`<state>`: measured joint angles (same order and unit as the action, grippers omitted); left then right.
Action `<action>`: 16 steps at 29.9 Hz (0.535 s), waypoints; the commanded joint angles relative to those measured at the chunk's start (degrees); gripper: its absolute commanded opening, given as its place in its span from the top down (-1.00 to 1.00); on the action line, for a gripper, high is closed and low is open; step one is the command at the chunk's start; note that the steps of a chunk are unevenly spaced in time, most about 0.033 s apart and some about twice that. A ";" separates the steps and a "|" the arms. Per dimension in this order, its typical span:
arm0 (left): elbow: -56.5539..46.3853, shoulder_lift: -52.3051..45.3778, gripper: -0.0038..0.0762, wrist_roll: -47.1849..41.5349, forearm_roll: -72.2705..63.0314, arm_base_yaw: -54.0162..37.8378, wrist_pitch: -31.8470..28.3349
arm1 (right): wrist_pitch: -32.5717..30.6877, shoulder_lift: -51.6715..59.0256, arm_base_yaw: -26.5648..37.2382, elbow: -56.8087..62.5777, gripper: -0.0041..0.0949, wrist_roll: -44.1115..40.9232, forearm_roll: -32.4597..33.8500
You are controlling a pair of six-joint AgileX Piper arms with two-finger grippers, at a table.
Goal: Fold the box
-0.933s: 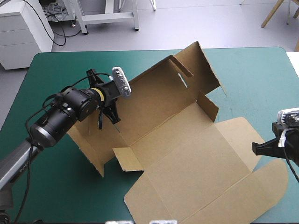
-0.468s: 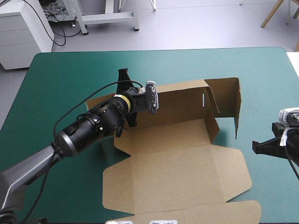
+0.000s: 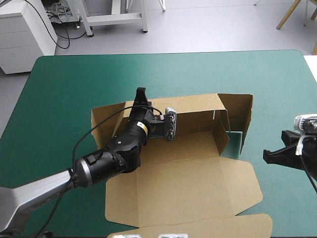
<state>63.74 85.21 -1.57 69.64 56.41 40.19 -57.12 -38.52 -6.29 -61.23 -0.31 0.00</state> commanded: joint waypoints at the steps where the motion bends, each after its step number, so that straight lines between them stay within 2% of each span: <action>1: -2.01 -2.23 0.93 -9.95 9.19 2.32 1.32 | 4.13 -0.12 0.52 -1.83 0.96 -0.02 -0.71; 5: -5.71 -2.23 0.93 -19.74 18.87 5.41 4.45 | 4.13 -0.12 0.52 -1.83 0.95 0.00 -0.71; 12: -11.29 -2.23 0.93 -27.57 27.07 6.68 4.46 | 3.77 -0.12 0.52 -1.83 0.95 0.31 -0.71; 16: -12.45 -2.23 0.93 -28.40 27.44 6.68 5.42 | 4.33 -0.12 0.52 -2.06 0.93 0.31 -0.71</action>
<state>50.96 84.72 -28.44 95.65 62.53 45.78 -57.07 -38.52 -6.29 -61.23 -0.35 -0.61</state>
